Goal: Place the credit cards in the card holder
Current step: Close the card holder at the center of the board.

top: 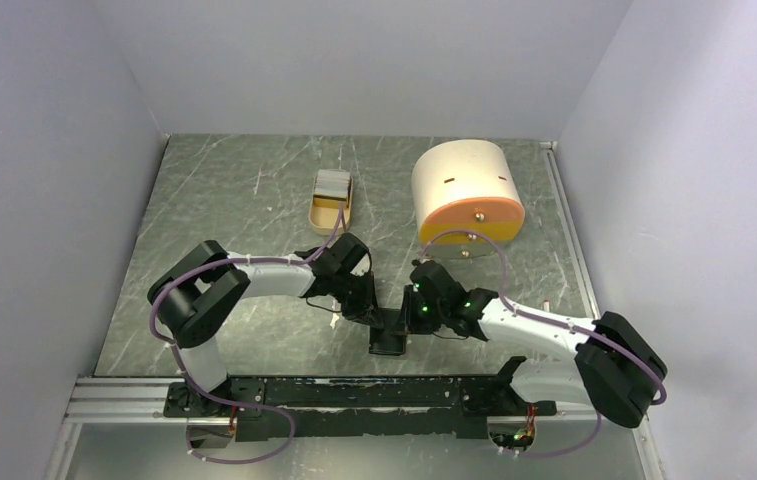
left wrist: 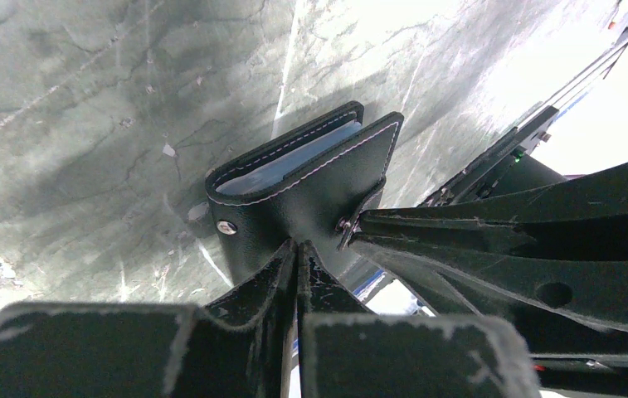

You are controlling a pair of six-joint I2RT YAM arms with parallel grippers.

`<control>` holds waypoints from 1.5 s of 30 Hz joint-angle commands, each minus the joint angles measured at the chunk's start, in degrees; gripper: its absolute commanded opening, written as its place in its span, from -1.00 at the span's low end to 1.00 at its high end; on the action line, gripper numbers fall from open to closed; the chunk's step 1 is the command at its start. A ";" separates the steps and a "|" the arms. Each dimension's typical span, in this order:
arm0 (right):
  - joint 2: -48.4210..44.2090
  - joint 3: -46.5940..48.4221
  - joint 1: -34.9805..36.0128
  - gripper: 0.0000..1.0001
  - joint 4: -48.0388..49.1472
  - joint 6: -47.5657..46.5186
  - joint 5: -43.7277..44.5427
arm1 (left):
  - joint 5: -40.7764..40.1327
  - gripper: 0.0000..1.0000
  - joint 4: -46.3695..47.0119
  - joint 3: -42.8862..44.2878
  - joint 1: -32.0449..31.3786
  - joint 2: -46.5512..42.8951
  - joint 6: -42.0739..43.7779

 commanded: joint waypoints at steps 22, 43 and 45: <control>12.35 3.35 3.54 -0.69 -6.32 -0.68 9.70 | -0.62 -0.82 3.32 -2.41 -1.15 0.11 0.21; -4.03 19.19 3.45 -0.23 -20.43 -5.65 18.17 | -15.75 -0.55 -13.98 8.21 -0.14 -16.36 2.41; -8.63 19.99 3.46 -0.08 -20.14 -5.58 19.40 | -20.39 -0.40 -19.33 10.82 -0.15 -20.25 2.77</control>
